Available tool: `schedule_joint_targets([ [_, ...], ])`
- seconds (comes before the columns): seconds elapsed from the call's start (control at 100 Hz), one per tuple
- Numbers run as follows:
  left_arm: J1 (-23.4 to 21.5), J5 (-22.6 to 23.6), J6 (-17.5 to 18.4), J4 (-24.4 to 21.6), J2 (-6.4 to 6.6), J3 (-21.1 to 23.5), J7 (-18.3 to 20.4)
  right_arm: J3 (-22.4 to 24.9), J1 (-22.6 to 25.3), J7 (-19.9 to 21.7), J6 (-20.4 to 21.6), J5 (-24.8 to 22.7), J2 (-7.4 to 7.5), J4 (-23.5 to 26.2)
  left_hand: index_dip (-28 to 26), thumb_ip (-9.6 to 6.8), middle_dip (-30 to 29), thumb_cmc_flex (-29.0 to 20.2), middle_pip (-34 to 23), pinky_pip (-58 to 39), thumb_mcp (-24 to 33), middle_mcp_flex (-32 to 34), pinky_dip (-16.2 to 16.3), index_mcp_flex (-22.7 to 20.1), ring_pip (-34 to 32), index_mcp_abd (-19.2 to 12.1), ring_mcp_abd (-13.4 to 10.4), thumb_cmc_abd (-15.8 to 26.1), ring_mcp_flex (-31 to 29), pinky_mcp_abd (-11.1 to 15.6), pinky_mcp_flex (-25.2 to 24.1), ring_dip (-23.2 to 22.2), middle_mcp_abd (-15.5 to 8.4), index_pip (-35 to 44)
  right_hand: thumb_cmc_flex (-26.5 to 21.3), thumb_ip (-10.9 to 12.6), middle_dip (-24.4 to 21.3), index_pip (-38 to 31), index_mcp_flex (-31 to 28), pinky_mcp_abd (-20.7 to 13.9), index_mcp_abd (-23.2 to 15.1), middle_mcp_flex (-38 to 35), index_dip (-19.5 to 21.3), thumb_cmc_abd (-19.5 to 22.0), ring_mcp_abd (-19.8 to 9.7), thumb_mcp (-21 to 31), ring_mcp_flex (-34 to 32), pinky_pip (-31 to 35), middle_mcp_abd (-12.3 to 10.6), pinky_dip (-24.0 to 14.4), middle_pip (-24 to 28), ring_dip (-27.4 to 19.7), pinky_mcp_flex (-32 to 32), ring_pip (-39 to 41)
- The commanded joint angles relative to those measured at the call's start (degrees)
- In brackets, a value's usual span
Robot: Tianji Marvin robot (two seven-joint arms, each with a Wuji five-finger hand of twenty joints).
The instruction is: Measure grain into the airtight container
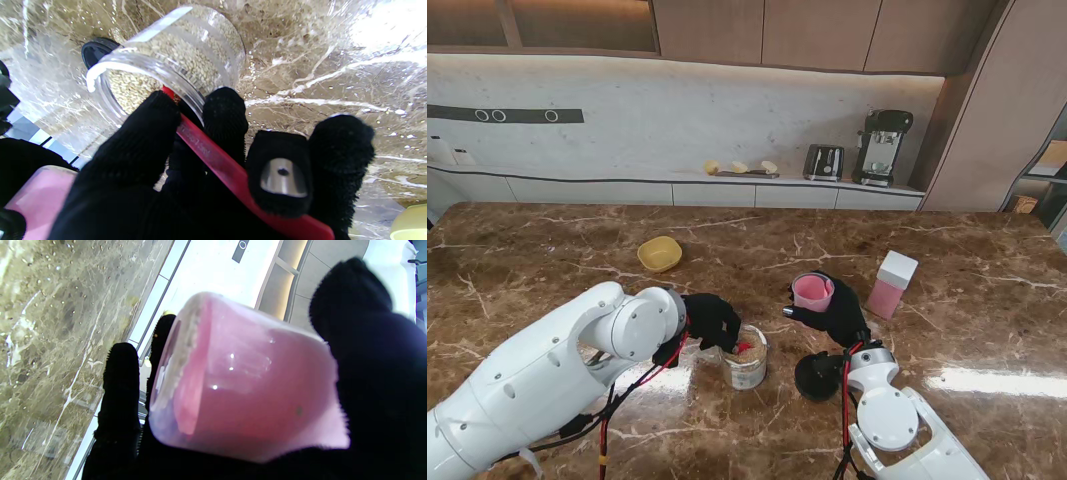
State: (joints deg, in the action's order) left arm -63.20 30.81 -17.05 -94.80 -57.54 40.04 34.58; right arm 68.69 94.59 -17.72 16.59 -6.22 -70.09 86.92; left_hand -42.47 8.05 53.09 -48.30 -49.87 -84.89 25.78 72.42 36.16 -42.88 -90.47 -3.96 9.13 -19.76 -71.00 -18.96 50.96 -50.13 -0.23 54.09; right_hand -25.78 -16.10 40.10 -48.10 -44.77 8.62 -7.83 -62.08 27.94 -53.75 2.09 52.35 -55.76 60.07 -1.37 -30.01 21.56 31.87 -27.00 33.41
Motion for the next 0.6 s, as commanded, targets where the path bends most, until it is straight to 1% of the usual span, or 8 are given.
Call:
schedule_joint_targets([
  [0.0, -0.7, 0.0, -0.2, 0.4, -0.02, 0.3, -0.2, -0.1, 0.3, 0.8, -0.5, 0.4, -0.18, -0.4, -1.4, -0.1, 0.5, -2.9, -2.5, -4.6, -1.0, 0.9, 1.0, 0.8, -5.7, -0.8, -2.7, 1.9, -1.7, 0.1, 0.5, -0.2, -1.8, 1.9, -7.1, -0.1, -0.8, -3.0, -4.3, -0.3, -10.0, 0.7, 0.8, 10.8, -2.5, 11.7, 1.4, -0.8, -2.5, -0.8, -0.3, -0.2, 0.4, -0.5],
  [0.34, -1.7, 0.4, 0.1, -0.9, -0.11, 1.4, -0.7, -0.3, 0.1, 0.8, -0.5, 0.3, -0.19, -0.6, -1.7, -0.4, 0.5, -3.3, -2.7, -4.8, -1.8, 0.7, 1.1, 0.9, -5.7, -0.9, -2.7, 2.1, -1.7, 0.2, 0.6, -0.3, -2.0, 1.4, -7.0, -0.2, -1.2, -2.8, -4.1, -0.3, -10.0, 1.2, 0.8, 10.9, -2.5, 11.7, 1.6, -1.3, -2.5, -0.8, -0.5, -0.3, 0.5, -0.6],
  [0.59, -1.7, -1.2, -0.9, -1.3, 0.12, 1.8, 0.4, -0.2, 0.0, 0.7, -0.4, 0.3, -0.22, -0.8, -2.3, -0.45, 0.6, -3.7, -2.8, -4.7, -2.7, 0.3, 1.2, 1.3, -5.7, -1.0, -2.7, 2.8, -1.7, -0.1, 0.1, -0.3, -1.9, 1.3, -7.0, -0.2, -1.6, -2.5, -3.7, -0.3, -10.0, 1.6, 0.7, 10.9, -2.5, 11.6, 1.8, -1.5, -2.6, -0.9, -0.7, -0.3, 0.6, -0.6],
])
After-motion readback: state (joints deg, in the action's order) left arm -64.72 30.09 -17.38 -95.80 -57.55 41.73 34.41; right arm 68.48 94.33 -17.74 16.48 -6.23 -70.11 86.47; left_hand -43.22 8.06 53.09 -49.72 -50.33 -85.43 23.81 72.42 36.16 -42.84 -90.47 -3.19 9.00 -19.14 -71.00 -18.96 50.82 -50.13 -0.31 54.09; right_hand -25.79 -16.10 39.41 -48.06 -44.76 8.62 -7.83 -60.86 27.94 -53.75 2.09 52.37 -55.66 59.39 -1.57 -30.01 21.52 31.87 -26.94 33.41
